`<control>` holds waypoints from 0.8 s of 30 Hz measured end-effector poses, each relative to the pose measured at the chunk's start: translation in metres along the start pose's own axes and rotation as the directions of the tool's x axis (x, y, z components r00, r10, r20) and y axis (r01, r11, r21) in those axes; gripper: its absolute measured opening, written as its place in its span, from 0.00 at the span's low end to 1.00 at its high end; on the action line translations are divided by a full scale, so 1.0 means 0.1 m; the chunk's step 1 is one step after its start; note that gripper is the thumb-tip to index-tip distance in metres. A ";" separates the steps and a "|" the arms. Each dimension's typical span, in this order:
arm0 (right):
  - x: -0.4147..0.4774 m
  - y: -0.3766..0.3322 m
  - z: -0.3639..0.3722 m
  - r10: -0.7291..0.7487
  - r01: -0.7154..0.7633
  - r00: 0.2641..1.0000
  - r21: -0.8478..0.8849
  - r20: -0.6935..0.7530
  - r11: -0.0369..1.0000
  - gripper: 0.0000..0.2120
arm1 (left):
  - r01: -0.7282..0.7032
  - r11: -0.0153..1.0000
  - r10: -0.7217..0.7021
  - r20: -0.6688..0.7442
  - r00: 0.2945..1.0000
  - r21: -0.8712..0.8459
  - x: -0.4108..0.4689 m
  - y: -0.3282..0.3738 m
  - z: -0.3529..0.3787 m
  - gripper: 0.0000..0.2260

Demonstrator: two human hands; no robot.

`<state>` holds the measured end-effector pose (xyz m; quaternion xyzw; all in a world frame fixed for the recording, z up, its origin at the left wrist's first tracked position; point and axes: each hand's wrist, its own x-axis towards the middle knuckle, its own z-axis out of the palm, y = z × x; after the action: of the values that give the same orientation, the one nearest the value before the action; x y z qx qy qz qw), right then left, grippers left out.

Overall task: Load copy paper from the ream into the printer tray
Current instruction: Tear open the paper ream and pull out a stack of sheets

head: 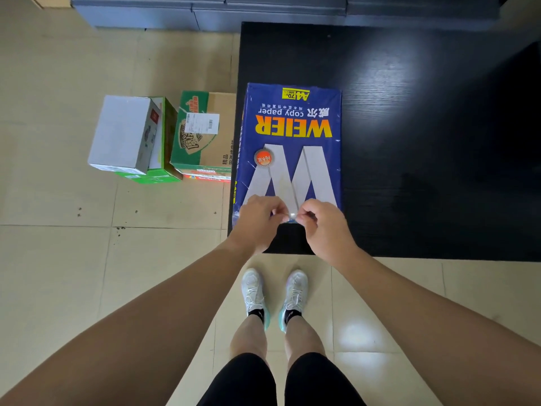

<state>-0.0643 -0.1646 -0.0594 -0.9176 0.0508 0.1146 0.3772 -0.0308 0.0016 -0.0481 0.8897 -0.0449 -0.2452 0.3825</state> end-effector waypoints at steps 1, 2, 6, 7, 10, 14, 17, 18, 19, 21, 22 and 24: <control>-0.06 0.00 0.00 0.002 -0.002 1.000 0.021 0.011 1.000 0.05 | 0.015 1.000 -0.015 0.015 1.000 0.000 -0.06 -0.01 0.01 0.05; -0.14 0.00 0.00 0.009 -0.010 1.000 0.040 0.019 0.999 0.04 | 0.036 0.999 -0.036 0.029 0.999 0.000 -0.13 -0.02 0.04 0.05; -0.39 0.03 0.07 0.119 -0.123 0.992 0.108 0.041 0.987 0.02 | 0.068 0.997 -0.067 0.039 0.997 -0.026 -0.33 -0.12 0.19 0.05; -0.41 0.04 0.10 0.143 -0.147 0.989 0.112 0.046 0.983 0.03 | 0.093 0.995 -0.091 0.035 0.995 -0.045 -0.34 -0.13 0.22 0.06; -0.43 0.06 0.18 0.186 -0.189 0.982 0.112 0.035 0.976 0.05 | 0.150 0.985 -0.150 0.007 0.989 -0.086 -0.32 -0.16 0.30 0.06; -0.43 0.04 0.28 0.222 -0.220 0.974 0.066 -0.033 0.973 0.07 | 0.193 0.980 -0.194 -0.014 0.981 -0.054 -0.28 -0.19 0.37 0.05; -0.43 0.01 0.32 0.276 -0.273 0.959 0.058 -0.065 0.960 0.08 | 0.195 0.980 -0.196 -0.040 0.980 -0.025 -0.26 -0.20 0.40 0.03; -0.43 0.00 0.33 0.309 -0.305 0.949 0.069 -0.068 0.950 0.08 | 0.197 0.980 -0.198 -0.050 0.979 -0.017 -0.26 -0.20 0.41 0.03; -0.42 0.00 0.33 0.338 -0.334 0.939 0.076 -0.066 0.940 0.08 | 0.206 0.978 -0.207 -0.056 0.977 -0.009 -0.25 -0.19 0.42 0.03; -0.39 0.01 0.33 0.395 -0.390 0.917 0.080 -0.051 0.917 0.08 | 0.228 0.974 -0.228 -0.067 0.971 0.004 -0.24 -0.19 0.45 0.04; -0.37 0.01 0.32 0.420 -0.415 0.906 0.081 -0.047 0.906 0.07 | 0.233 0.972 -0.231 -0.075 0.970 0.017 -0.23 -0.18 0.46 0.04; -0.34 0.00 0.32 0.442 -0.438 0.896 0.076 -0.050 0.896 0.07 | 0.234 0.971 -0.230 -0.092 0.969 0.040 -0.23 -0.17 0.48 0.03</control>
<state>-0.1032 -0.1425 -0.0729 -0.8734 0.2728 0.1651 0.3682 -0.0750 -0.0121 -0.0789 0.9079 0.0698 -0.2483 0.3303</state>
